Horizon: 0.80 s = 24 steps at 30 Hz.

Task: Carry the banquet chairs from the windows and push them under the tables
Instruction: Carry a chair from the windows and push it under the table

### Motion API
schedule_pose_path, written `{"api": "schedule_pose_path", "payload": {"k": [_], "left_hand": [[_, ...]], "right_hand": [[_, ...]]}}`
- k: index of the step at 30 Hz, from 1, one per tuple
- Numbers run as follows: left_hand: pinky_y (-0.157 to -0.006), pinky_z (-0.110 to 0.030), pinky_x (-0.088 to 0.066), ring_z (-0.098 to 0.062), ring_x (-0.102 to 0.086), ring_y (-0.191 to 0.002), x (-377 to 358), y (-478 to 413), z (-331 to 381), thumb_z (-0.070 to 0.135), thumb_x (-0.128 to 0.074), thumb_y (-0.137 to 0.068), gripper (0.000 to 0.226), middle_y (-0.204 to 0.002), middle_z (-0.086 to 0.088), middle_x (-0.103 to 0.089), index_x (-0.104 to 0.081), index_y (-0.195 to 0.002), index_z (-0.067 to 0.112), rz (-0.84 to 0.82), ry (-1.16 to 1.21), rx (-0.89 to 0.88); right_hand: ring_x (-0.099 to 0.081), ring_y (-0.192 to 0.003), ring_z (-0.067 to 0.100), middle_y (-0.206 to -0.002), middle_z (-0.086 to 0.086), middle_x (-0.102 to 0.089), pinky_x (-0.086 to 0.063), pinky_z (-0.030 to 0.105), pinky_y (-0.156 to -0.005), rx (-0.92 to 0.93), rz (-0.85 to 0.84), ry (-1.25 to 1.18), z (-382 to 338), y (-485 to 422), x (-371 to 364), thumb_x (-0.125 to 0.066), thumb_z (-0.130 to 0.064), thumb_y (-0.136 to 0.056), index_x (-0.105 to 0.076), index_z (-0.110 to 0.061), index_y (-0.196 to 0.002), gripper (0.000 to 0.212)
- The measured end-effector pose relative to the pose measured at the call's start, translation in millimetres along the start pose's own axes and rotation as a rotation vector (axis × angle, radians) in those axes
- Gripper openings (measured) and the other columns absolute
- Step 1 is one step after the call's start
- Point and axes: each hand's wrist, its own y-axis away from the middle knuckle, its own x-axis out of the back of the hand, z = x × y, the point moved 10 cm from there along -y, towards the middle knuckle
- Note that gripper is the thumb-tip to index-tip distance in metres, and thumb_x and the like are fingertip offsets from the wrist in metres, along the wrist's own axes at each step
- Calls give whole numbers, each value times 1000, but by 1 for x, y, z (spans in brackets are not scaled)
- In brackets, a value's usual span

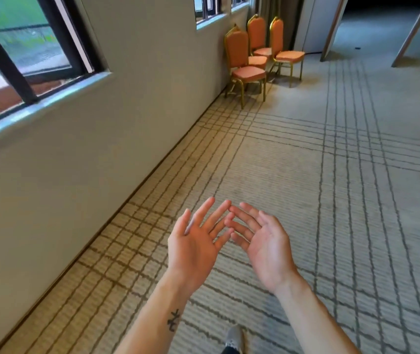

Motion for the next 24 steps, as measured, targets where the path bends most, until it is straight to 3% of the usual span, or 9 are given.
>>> {"api": "schedule_pose_path", "payload": {"k": [14, 24], "left_hand": [[-122, -54, -29, -39, -46, -142, -57, -318, 69, 43, -32, -106, 56, -143, -18, -60, -48, -148, 11, 6, -10, 48], [-118, -50, -34, -37, -48, -141, -97, -583, 142, 44, -30, -106, 57, -144, -18, -59, -48, -149, 11, -88, -39, 123]], "right_hand": [[-63, -122, 32, -133, 13, -68, -44, 45, -102, 18, 50, 45, -114, -306, 15, -36, -34, -106, -55, -7, -139, 46], [-65, -117, 31, -132, 15, -68, -47, 42, -98, 83, 139, 24, -200, -552, 7, -41, -34, -101, -56, -6, -136, 47]]}}
